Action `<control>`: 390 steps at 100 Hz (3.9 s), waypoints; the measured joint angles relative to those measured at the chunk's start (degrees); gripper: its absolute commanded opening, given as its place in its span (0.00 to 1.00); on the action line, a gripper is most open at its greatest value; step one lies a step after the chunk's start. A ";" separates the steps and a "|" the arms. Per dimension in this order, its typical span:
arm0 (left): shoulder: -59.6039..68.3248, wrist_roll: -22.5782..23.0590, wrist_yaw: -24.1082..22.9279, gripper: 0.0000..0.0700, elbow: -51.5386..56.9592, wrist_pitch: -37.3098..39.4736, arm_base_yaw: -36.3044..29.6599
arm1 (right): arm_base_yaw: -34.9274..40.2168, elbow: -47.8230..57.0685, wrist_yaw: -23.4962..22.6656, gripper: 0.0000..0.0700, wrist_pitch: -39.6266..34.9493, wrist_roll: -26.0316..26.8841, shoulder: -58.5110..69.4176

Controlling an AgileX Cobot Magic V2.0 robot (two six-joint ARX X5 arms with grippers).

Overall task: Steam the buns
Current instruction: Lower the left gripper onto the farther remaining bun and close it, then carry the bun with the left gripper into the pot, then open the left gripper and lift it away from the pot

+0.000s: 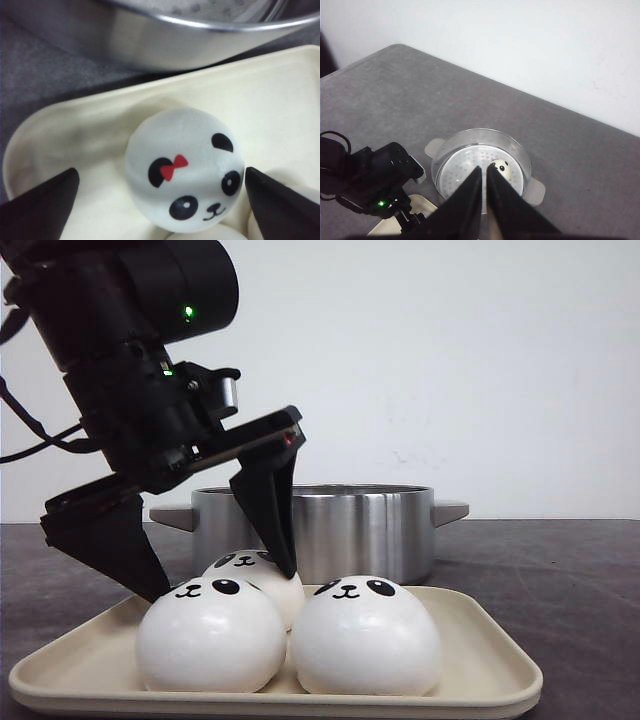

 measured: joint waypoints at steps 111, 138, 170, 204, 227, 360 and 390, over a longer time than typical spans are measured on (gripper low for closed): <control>2.67 -1.33 -3.72 0.06 1.14 -2.84 -0.09 | 0.00 0.00 -0.02 0.01 -1.99 0.96 0.00; 2.73 -1.27 -3.17 0.00 1.77 -3.65 -0.09 | 0.00 0.00 -0.02 0.01 -2.73 1.38 0.00; 0.72 7.08 3.98 0.00 17.57 -16.68 -1.53 | 0.02 0.00 -0.28 0.01 -2.38 1.42 0.00; 0.17 14.58 -1.46 0.00 31.80 -11.89 -0.76 | 0.02 0.00 -0.35 0.01 0.02 0.85 0.00; 2.34 15.45 -1.88 0.00 31.93 -5.62 7.26 | 0.02 0.00 -0.37 0.01 0.37 0.85 0.00; 21.86 10.40 1.36 0.91 33.90 -1.57 11.91 | 0.02 0.00 -0.37 0.01 -3.85 0.90 0.00; 14.25 10.43 1.11 0.91 39.45 -7.85 12.11 | -1.36 -5.99 -0.31 0.01 -4.90 2.54 0.87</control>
